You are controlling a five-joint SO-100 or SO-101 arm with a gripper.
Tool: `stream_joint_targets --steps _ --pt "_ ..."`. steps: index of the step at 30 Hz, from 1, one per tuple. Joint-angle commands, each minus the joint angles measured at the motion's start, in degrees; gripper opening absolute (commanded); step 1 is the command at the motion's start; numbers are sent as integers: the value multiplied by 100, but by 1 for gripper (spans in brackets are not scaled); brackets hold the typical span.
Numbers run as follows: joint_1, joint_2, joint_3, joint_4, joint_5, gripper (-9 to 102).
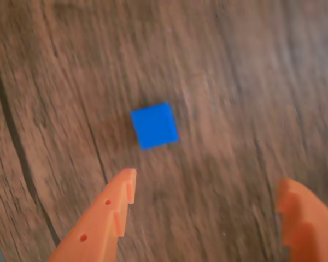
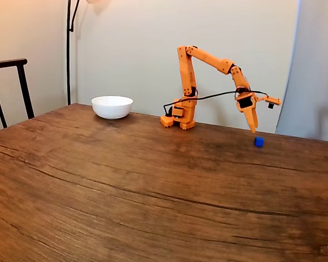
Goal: Grasp the cube and drop it in the bowl
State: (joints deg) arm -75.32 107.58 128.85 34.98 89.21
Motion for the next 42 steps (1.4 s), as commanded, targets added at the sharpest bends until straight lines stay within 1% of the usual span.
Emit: stream_joint_targets --steps 1,9,13,17,23,31,42 --pt "-18 -97 -272 -264 -9 40" --pt "-35 -765 -290 -870 -26 40" --pt "-105 -905 -290 -870 -44 39" --pt "-220 -923 -290 -870 -308 39" --pt "-229 -958 -281 -870 -316 39" --pt "-211 -1591 -686 -817 -308 39" --pt "-220 -1688 -703 -879 -308 39"
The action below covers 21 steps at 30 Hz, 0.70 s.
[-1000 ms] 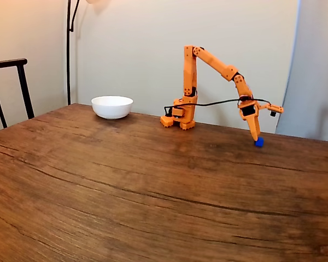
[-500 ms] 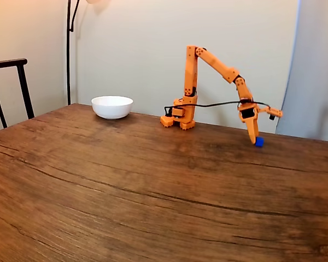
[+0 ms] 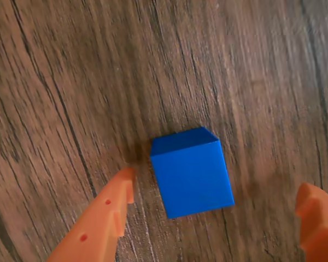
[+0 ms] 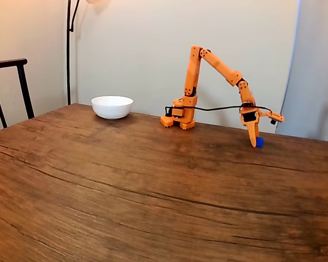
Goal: Grasp the cube and drop it in the bowl
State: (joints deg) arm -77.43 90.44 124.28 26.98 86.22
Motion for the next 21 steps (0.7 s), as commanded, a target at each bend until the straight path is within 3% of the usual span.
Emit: stream_joint_targets --steps 1,9,21 --pt "-9 26 -246 -79 -9 39" --pt "9 18 -237 -79 44 23" --pt "18 18 -246 -88 0 15"
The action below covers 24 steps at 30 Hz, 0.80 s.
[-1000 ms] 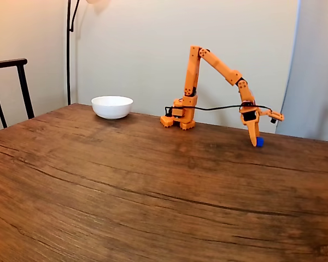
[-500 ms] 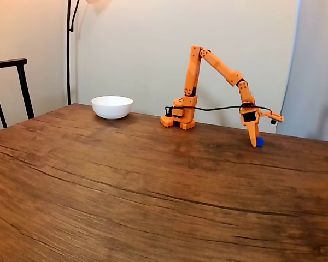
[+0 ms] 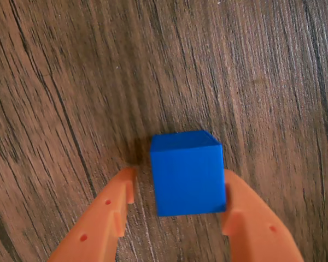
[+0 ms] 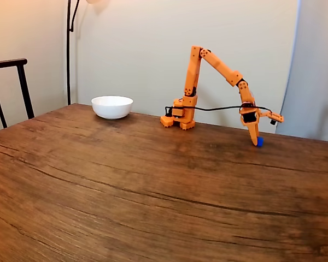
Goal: Grasp the cube and drop it in the bowl
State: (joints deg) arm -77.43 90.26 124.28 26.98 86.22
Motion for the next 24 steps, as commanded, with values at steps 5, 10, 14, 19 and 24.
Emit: stream_joint_targets --steps 5,10,14,19,24 --pt "105 35 -246 -88 44 11" --pt "158 35 -237 -88 35 10" --pt "167 35 -246 -88 44 10" --pt "272 132 -396 -35 97 10" --pt "589 141 -738 0 633 10"
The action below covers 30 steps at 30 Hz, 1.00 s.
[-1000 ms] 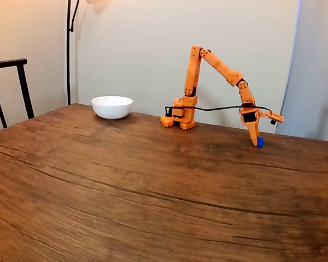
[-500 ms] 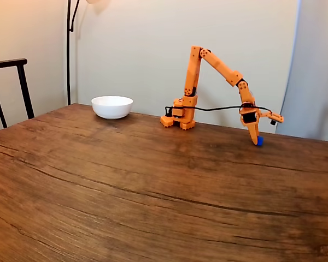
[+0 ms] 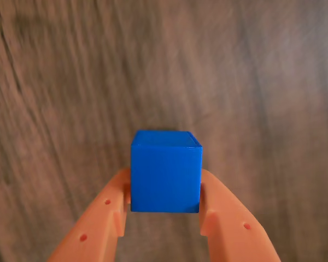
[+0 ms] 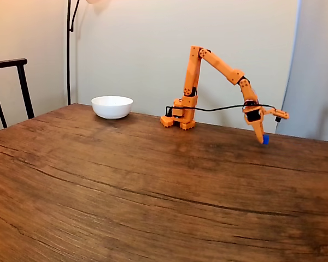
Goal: Grasp the cube and drop it in the bowl
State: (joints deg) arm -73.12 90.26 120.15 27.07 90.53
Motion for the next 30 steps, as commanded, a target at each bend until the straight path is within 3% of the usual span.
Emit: stream_joint_targets --steps 1,6,17,30 --pt "237 141 -360 0 308 10" --pt "536 448 -396 158 457 10" --pt "1485 2435 -765 2725 527 5" --pt "3858 3560 -1195 2953 1608 5"
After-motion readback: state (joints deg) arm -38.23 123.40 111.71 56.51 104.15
